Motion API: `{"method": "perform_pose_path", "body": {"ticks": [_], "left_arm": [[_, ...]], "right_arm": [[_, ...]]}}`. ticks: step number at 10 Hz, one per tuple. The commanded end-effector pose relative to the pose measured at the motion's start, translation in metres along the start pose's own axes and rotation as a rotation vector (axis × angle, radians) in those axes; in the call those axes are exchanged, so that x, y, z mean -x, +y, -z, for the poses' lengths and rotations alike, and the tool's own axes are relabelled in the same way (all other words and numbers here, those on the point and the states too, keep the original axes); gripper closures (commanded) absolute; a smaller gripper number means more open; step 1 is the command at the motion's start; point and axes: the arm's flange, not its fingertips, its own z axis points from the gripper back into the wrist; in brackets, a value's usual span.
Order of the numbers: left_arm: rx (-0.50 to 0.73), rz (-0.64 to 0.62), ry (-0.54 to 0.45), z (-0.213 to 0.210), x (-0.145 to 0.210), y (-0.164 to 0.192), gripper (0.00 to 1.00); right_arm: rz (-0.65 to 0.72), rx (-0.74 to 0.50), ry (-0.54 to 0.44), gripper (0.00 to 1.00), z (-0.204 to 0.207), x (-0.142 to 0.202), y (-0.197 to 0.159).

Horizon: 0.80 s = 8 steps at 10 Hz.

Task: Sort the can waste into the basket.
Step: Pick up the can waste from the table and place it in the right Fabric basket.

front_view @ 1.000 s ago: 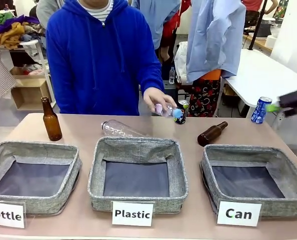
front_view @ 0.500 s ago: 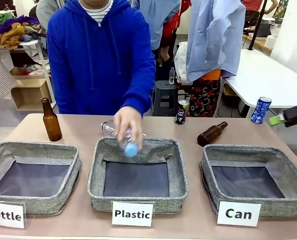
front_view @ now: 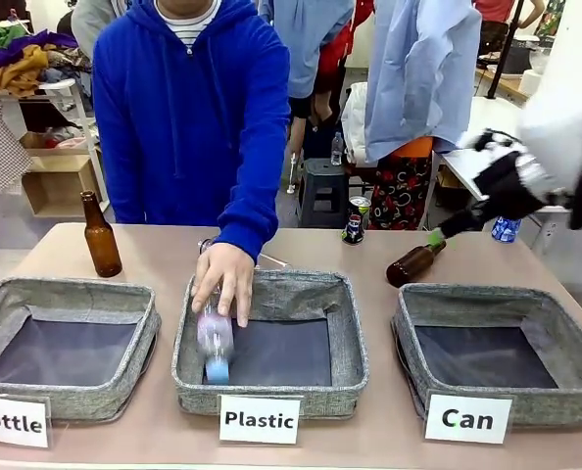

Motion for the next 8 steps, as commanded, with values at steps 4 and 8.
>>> {"method": "perform_pose_path", "body": {"ticks": [4,8], "left_arm": [[0.017,0.015,-0.01,-0.001,-0.001,-0.001,0.0],[0.017,0.015,-0.01,-0.001,-0.001,-0.001,0.0]], "right_arm": [[-0.22,-0.098,-0.184,0.0,0.021,0.001,-0.013],[-0.261,0.009,-0.155,0.0,0.021,-0.015,-0.002]]}}
